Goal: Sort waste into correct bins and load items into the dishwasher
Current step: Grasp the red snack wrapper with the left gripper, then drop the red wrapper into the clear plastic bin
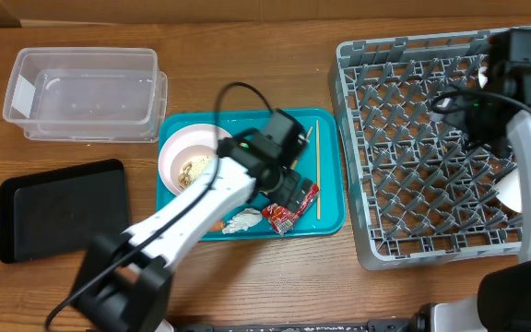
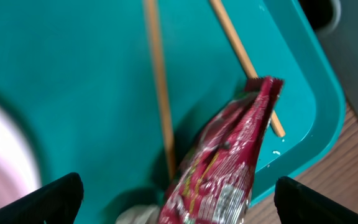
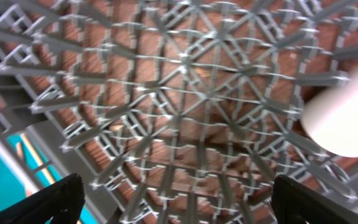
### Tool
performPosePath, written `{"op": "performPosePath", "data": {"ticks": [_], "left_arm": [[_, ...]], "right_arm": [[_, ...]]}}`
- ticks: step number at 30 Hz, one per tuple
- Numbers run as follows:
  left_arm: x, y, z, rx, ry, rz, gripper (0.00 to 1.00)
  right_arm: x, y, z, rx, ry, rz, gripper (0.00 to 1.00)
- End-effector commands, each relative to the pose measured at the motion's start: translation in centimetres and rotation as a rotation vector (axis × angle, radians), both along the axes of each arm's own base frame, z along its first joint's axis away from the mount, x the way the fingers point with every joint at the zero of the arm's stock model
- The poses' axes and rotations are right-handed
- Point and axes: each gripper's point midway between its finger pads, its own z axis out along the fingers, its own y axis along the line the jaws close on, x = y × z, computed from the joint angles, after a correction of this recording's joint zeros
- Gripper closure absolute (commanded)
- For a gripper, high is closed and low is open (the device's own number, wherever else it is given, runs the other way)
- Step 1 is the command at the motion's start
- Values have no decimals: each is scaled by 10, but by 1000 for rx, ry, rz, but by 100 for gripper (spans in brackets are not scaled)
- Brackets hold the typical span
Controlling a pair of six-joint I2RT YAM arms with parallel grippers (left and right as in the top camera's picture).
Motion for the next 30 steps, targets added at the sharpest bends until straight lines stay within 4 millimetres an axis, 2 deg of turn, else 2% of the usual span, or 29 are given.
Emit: {"op": "performPosePath", "data": {"ticks": [1, 4, 7, 9, 11, 12, 15, 18, 19, 22, 25, 27, 28, 30], "left_arm": [[-9, -15, -26, 51, 22, -135, 4], [-19, -16, -48, 83, 83, -147, 14], [-25, -13, -63, 112, 126, -149, 35], [-26, -12, -66, 120, 136, -149, 55], [-26, -12, -66, 120, 134, -149, 87], [-24, -12, -65, 120, 130, -148, 96], [-15, -8, -53, 140, 97, -127, 96], [7, 2, -27, 169, 40, -37, 96], [23, 10, -3, 172, -3, 18, 96], [54, 31, 43, 157, -85, 129, 96], [89, 65, 92, 111, -180, 262, 96], [108, 92, 112, 82, -228, 345, 96], [124, 115, 123, 63, -264, 422, 96], [144, 153, 130, 38, -303, 560, 96]], "right_arm": [[-3, -12, 7, -1, -15, -37, 2], [-6, -15, 6, 0, -6, -45, 1], [-6, -15, 6, -1, -4, -42, 1], [-6, -15, 6, -1, -5, -42, 1], [-6, -15, 6, -1, -5, -42, 1], [-6, -15, 6, -1, -5, -42, 1], [-6, -15, 6, -1, -5, -42, 1], [-6, -15, 6, -1, -5, -42, 1], [-6, -15, 6, -1, -5, -42, 1], [-6, -15, 6, -2, -5, -41, 1], [-6, -15, 6, -6, -2, -23, 1], [-6, -15, 6, -6, -2, -23, 1], [-6, -15, 6, -6, -2, -23, 1], [-6, -15, 6, -6, -3, -23, 1]]}}
